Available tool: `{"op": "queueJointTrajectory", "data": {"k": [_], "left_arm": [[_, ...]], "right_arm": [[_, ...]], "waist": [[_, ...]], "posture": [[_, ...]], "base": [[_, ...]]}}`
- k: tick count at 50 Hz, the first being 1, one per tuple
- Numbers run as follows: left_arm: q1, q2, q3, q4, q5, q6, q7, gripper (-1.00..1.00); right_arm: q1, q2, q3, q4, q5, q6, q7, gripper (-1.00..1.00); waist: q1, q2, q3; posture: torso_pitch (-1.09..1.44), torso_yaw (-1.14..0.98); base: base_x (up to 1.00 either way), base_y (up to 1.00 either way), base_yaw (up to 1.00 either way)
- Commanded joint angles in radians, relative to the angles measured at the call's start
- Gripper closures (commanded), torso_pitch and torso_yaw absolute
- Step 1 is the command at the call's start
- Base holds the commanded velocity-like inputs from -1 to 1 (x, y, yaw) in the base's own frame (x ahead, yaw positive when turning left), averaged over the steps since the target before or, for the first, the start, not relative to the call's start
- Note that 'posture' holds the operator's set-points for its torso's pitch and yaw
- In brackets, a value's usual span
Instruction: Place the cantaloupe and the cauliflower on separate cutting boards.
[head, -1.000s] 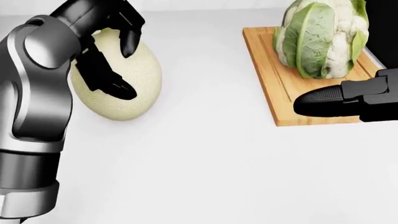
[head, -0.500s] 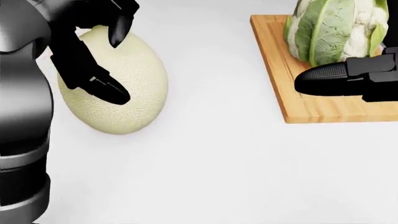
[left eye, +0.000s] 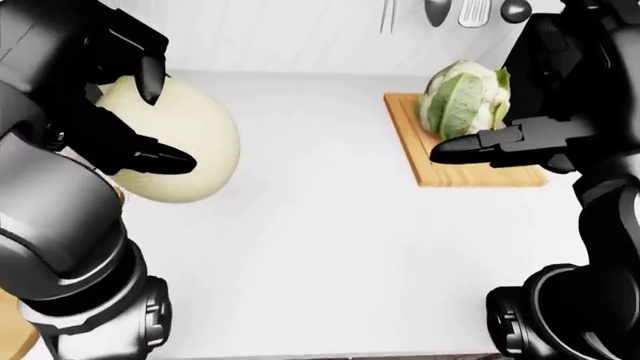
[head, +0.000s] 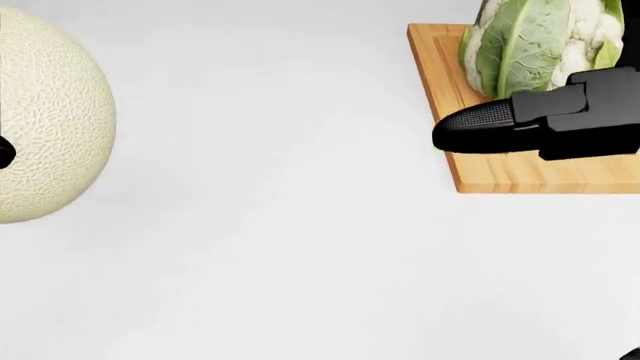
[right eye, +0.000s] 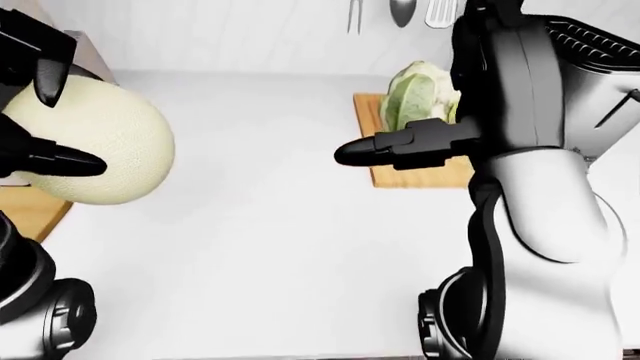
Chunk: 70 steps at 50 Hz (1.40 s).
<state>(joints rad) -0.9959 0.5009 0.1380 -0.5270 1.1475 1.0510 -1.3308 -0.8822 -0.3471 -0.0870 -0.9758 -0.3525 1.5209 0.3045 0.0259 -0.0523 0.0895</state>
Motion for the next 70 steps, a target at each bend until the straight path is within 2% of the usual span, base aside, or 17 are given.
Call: {"op": "queueJointTrajectory", "data": {"k": [1, 2, 6, 8, 10, 12, 14, 26, 28, 37, 47, 49, 59, 60, 63, 66, 70], "left_arm": [[-0.055, 0.027, 0.031, -0.048, 0.034, -0.012, 0.024, 1.00], [-0.053, 0.032, 0.032, -0.052, 0.038, -0.010, 0.016, 1.00], [-0.046, 0.066, 0.057, -0.060, 0.047, -0.007, -0.001, 1.00], [-0.056, 0.092, 0.066, -0.063, 0.055, 0.002, -0.019, 1.00], [-0.046, 0.122, 0.076, -0.078, 0.069, 0.010, -0.053, 1.00], [-0.030, 0.137, 0.083, -0.100, 0.087, 0.023, -0.082, 1.00], [-0.006, 0.161, 0.101, -0.132, 0.114, 0.039, -0.125, 1.00], [-0.003, 0.207, 0.129, -0.189, 0.229, 0.071, -0.282, 1.00], [-0.003, 0.212, 0.131, -0.189, 0.228, 0.071, -0.283, 1.00], [0.031, 0.261, 0.109, -0.205, 0.214, 0.165, -0.284, 1.00], [-0.003, 0.318, 0.066, -0.188, 0.193, 0.223, -0.283, 1.00], [-0.014, 0.323, 0.054, -0.184, 0.191, 0.230, -0.283, 1.00], [-0.025, 0.370, 0.038, -0.180, 0.175, 0.269, -0.283, 1.00], [-0.016, 0.368, 0.041, -0.185, 0.178, 0.270, -0.283, 1.00], [-0.007, 0.356, 0.051, -0.187, 0.186, 0.263, -0.284, 1.00], [0.000, 0.323, 0.072, -0.189, 0.204, 0.247, -0.284, 1.00], [0.038, 0.359, 0.140, -0.189, 0.185, 0.242, -0.284, 1.00]], "right_arm": [[-0.037, -0.009, -0.003, 0.011, 0.009, -0.025, -0.008, -1.00], [-0.006, -0.001, -0.003, -0.002, 0.012, -0.050, -0.013, -1.00], [-0.058, -0.014, -0.008, 0.024, 0.031, -0.029, -0.013, -1.00], [-0.029, -0.001, -0.007, 0.010, 0.035, -0.048, -0.024, -1.00], [-0.062, -0.007, -0.007, 0.035, 0.043, -0.041, -0.026, -1.00], [-0.021, 0.013, -0.002, 0.025, 0.045, -0.074, -0.040, -1.00], [-0.058, 0.006, -0.002, 0.049, 0.052, -0.061, -0.040, -1.00], [-0.039, 0.041, 0.006, 0.065, 0.075, -0.112, -0.069, -1.00], [-0.025, 0.048, 0.005, 0.066, 0.079, -0.127, -0.073, -1.00], [-0.113, 0.037, 0.008, 0.153, 0.095, -0.153, -0.075, -1.00], [-0.165, 0.105, 0.032, 0.273, 0.114, -0.261, -0.108, -1.00], [-0.138, 0.120, 0.034, 0.268, 0.116, -0.287, -0.116, -1.00], [-0.171, 0.159, 0.042, 0.313, 0.135, -0.318, -0.139, -1.00], [-0.133, 0.169, 0.049, 0.298, 0.136, -0.340, -0.146, -1.00], [-0.174, 0.158, 0.045, 0.316, 0.140, -0.318, -0.140, -1.00], [-0.135, 0.173, 0.058, 0.298, 0.140, -0.343, -0.151, -1.00], [-0.156, 0.175, 0.059, 0.304, 0.141, -0.331, -0.151, -1.00]], "waist": [[-0.002, 0.015, -0.033], [-0.003, 0.014, -0.033], [-0.004, 0.015, -0.032], [-0.007, 0.017, -0.032], [-0.007, 0.019, -0.031], [-0.011, 0.021, -0.032], [-0.011, 0.023, -0.031], [-0.012, 0.026, -0.032], [-0.011, 0.025, -0.031], [-0.004, 0.030, -0.036], [0.016, 0.037, -0.035], [0.022, 0.037, -0.035], [0.063, 0.033, -0.035], [0.068, 0.033, -0.036], [0.083, 0.031, -0.036], [0.098, 0.030, -0.036], [0.118, 0.029, -0.039]], "posture": [[0.00, 0.00], [0.00, 0.00], [0.00, 0.00], [0.00, 0.00], [0.00, 0.00], [0.00, 0.00], [0.00, 0.00], [0.00, 0.00], [0.00, 0.00], [0.00, 0.03], [0.00, 0.08], [0.00, 0.09], [0.00, 0.14], [0.00, 0.15], [0.00, 0.16], [0.00, 0.18], [0.00, 0.20]], "base": [[0.00, 0.00, 0.00], [0.00, 0.00, 0.00], [0.00, 0.00, 0.00], [0.00, 0.00, 0.00], [0.00, 0.00, 0.00], [0.00, 0.00, 0.00], [0.00, 0.00, 0.00], [0.00, 0.00, 0.00], [0.00, 0.00, 0.00], [0.00, 0.00, 0.00], [0.00, 0.00, 0.00], [0.00, 0.00, 0.00], [0.00, 0.00, 0.00], [0.00, 0.00, 0.00], [0.00, 0.00, 0.00], [0.00, 0.00, 0.00], [0.00, 0.00, 0.00]]}}
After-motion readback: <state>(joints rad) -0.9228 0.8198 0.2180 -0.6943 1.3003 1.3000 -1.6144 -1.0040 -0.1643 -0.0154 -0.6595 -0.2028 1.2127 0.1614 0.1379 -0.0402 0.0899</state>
